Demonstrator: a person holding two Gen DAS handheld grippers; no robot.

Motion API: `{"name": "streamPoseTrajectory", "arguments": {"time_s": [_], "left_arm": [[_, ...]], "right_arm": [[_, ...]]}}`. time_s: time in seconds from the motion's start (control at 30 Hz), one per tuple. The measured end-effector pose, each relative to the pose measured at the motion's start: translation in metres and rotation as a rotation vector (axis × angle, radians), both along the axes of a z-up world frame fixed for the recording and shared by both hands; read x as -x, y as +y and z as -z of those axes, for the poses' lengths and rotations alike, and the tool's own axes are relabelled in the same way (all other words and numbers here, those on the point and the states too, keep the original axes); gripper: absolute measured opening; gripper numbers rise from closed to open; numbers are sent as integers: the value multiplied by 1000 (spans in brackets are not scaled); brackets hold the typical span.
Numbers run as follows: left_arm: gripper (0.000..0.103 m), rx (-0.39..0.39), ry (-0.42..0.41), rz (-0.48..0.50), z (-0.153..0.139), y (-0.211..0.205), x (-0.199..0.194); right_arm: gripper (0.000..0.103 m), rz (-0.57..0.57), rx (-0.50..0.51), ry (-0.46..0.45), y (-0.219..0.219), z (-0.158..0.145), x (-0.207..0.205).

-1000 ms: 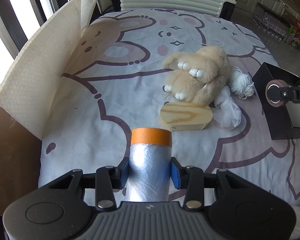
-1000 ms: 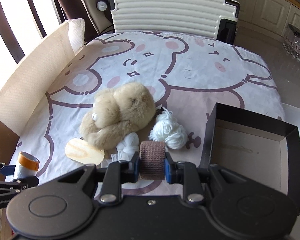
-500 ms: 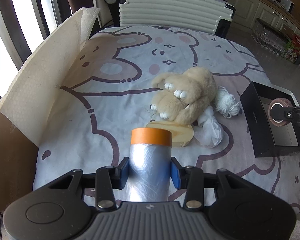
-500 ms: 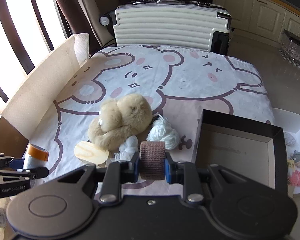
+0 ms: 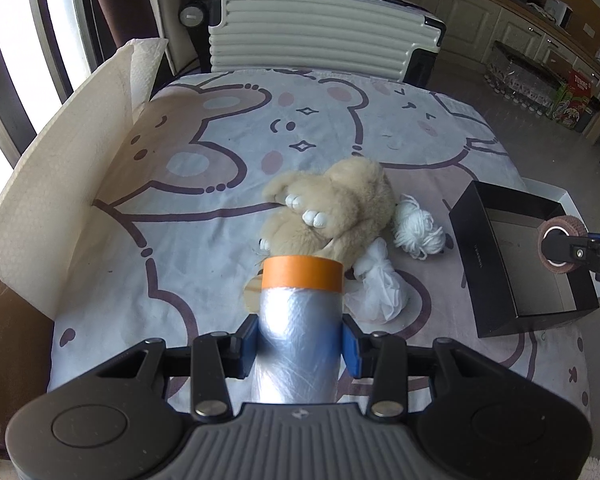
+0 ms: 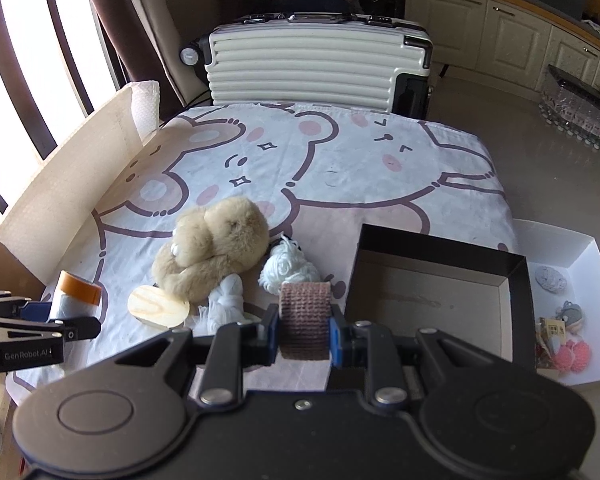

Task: Organize objects
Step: 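Carry the orange-capped roll with left tool while right tool carries the tape roll toward the black box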

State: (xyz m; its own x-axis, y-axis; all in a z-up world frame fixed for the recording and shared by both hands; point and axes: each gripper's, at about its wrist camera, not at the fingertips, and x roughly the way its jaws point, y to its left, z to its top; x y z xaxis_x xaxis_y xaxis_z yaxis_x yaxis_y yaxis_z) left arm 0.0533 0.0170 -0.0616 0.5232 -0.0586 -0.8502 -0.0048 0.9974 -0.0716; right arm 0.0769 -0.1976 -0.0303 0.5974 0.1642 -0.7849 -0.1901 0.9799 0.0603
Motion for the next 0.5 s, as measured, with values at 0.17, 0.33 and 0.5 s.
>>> {"name": "streamPoseTrajectory", "arguments": {"time_s": [0.17, 0.33, 0.5], "left_arm": [[43, 3, -17, 21, -10, -15, -10], [43, 9, -37, 49, -26, -33, -19], [43, 2, -44, 90, -38, -57, -25]], "right_arm": [[25, 23, -3, -20, -17, -10, 1], [25, 35, 13, -33, -29, -20, 2], [25, 38, 36, -41, -39, -32, 3]]}}
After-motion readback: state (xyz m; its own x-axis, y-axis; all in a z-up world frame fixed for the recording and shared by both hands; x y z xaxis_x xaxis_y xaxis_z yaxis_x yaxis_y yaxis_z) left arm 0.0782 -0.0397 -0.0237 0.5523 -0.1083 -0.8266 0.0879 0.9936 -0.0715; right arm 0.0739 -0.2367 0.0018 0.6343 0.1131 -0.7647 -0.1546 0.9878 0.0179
